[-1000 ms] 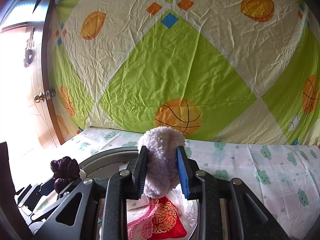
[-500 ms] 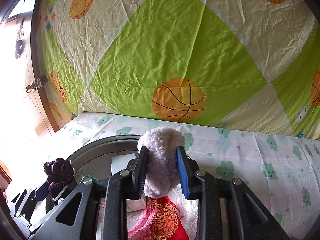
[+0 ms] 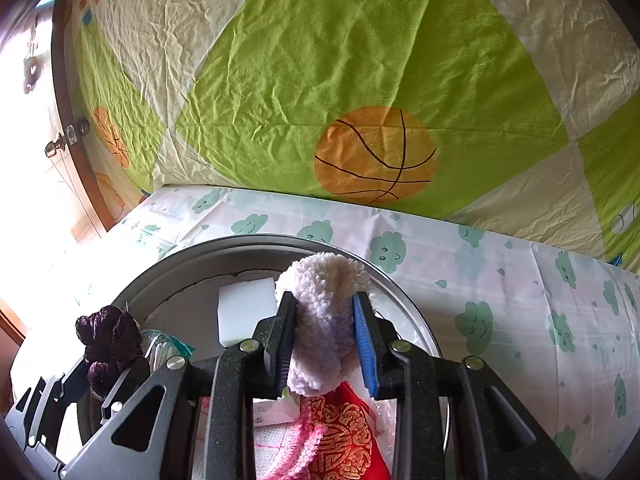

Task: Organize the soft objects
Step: 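Lower the sock and scrunchie over the tin with both grippers, then open both grippers to release the sock and scrunchie into the tin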

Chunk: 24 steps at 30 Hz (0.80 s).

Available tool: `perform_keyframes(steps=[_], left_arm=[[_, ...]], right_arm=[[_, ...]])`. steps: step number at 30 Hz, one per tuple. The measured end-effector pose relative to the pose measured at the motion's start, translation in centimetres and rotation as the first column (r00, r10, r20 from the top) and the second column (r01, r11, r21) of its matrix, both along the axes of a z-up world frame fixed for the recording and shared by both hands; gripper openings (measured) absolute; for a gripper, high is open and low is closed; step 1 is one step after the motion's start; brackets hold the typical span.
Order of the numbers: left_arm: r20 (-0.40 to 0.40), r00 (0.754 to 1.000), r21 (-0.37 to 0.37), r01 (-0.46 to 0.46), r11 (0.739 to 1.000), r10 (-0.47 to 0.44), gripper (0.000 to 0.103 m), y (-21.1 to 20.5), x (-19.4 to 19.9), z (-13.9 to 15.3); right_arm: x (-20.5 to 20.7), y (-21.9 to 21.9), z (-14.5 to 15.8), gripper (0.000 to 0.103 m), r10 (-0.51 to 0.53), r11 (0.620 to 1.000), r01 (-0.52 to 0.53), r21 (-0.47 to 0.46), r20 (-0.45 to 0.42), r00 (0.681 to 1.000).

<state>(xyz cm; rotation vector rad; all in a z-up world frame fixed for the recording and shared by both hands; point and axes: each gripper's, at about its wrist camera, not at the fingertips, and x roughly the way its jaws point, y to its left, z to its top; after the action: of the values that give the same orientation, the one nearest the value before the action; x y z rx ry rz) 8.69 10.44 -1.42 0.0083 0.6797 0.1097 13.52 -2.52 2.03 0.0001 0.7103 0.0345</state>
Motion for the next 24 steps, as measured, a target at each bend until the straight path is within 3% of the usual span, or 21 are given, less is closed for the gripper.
perform_keyframes(steps=[8, 10, 12, 13, 15, 19, 24], left_arm=[[-0.018, 1.000, 0.010, -0.005, 1.000, 0.005, 0.038, -0.2, 0.4, -0.3], [-0.029, 1.000, 0.027, 0.000, 1.000, 0.001, 0.040, -0.4, 0.5, -0.4], [-0.034, 0.999, 0.037, 0.011, 0.999, -0.010, 0.058, -0.6, 0.5, -0.4], [-0.027, 0.999, 0.037, 0.017, 0.999, -0.016, 0.067, -0.7, 0.3, -0.3], [0.008, 1.000, 0.029, 0.021, 0.999, -0.021, 0.103, -0.6, -0.4, 0.3], [0.081, 0.996, 0.023, 0.022, 0.999, -0.024, 0.103, -0.7, -1.9, 1.4], [0.078, 0.997, -0.019, 0.012, 1.000, -0.010, 0.103, -0.6, -2.3, 1.2]], right_arm=[[0.6, 0.7, -0.4, 0.031, 0.032, 0.999, -0.033, -0.020, -0.048, 0.998], [0.9, 0.8, -0.7, 0.035, 0.058, 0.998, -0.058, -0.006, -0.077, 0.995], [1.2, 0.9, -1.0, 0.063, 0.096, 0.995, -0.093, 0.034, -0.106, 0.990], [1.1, 0.8, -1.1, 0.069, 0.107, 0.993, -0.101, 0.058, -0.117, 0.987], [0.6, 0.3, -0.8, 0.073, 0.109, 0.988, -0.097, 0.117, -0.100, 0.989], [-1.5, -1.3, 0.1, 0.079, 0.109, 0.964, -0.100, 0.245, -0.020, 0.994], [-4.6, -2.9, 1.3, 0.080, 0.049, 0.960, -0.079, 0.269, 0.116, 0.992]])
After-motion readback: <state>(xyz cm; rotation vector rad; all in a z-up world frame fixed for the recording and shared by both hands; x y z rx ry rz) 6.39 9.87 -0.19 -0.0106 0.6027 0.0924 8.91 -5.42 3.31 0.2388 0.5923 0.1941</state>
